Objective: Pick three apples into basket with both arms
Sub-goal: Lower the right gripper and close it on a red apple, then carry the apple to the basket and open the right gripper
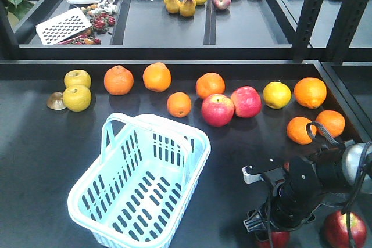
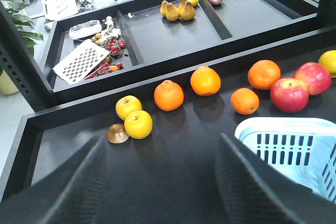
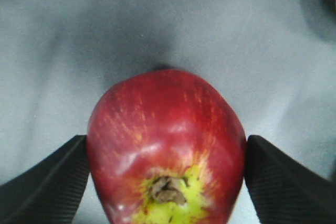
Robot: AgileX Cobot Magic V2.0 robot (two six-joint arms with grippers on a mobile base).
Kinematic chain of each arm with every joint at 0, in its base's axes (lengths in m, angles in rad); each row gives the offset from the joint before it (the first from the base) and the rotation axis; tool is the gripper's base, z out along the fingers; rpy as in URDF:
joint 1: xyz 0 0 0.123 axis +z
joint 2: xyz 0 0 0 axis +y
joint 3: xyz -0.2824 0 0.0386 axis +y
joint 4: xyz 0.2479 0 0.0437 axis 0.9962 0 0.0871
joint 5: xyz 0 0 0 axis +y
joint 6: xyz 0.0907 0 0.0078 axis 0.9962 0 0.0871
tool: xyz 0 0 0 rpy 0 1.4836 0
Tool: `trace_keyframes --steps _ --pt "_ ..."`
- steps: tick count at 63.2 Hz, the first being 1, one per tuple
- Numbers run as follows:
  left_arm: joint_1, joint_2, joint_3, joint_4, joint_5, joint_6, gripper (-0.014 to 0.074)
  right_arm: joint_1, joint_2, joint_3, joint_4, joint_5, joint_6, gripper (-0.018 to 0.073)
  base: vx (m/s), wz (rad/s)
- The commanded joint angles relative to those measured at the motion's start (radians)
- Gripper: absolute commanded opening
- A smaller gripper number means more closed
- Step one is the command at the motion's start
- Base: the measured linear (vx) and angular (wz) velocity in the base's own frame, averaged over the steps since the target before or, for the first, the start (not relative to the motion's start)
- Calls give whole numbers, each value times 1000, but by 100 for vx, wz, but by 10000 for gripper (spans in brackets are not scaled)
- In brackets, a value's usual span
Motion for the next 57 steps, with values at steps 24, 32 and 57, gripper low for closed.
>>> trace_keyframes --steps 24,32,57 --pt "2 5 -20 12 -59 -8 438 2 -244 -19 4 101 27 275 0 0" --pt "2 5 -20 12 -59 -8 438 45 -398 -19 16 157 28 275 0 0" --pt "2 5 -20 12 -59 -8 438 381 -644 -20 215 -6 28 275 0 0"
